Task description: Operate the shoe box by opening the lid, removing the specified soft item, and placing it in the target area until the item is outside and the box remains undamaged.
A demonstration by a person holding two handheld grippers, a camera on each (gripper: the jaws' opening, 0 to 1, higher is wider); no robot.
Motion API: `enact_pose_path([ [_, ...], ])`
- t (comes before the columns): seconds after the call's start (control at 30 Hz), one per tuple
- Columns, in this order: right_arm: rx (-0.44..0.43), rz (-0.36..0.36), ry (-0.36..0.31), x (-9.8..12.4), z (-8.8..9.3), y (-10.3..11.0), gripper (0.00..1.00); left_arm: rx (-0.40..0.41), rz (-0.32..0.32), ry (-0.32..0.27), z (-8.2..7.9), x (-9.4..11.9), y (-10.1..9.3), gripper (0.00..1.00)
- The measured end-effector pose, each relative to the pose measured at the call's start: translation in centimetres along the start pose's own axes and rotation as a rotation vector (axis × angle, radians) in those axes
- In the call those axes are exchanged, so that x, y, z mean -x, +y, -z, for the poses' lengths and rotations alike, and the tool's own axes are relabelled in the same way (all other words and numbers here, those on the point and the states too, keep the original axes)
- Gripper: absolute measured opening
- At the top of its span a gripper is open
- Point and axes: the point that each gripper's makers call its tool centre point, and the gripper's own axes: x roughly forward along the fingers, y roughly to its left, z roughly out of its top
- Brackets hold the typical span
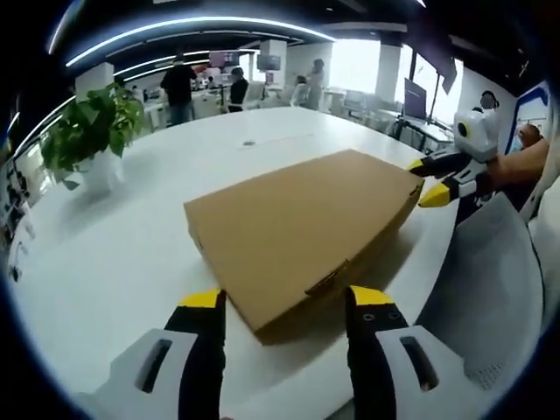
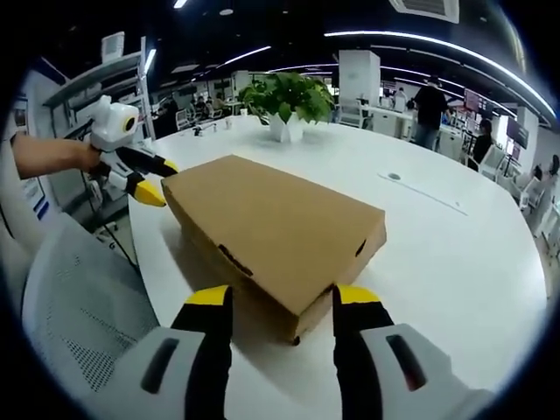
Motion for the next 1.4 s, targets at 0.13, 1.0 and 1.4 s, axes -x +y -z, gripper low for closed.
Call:
enact_pose_path([
  [0.13, 0.005, 0.0, -0.012, 0.4, -0.5, 0.2, 0.44, -0.005, 0.0, -0.005, -0.5, 0.4, -0.1, 0.57],
  [1.0, 0.088, 0.029, -0.105, 2.5, -6.4, -1.0, 0.45, -0.037, -0.036, -0.174, -6.4, 2.9, 0.5, 0.62],
  [1.4, 0.121, 0.041, -0.143, 2.3, -9.2, -2.6, 0.45, -0.06, -0.105, -0.231, -9.5, 3.0, 3.0, 0.45],
])
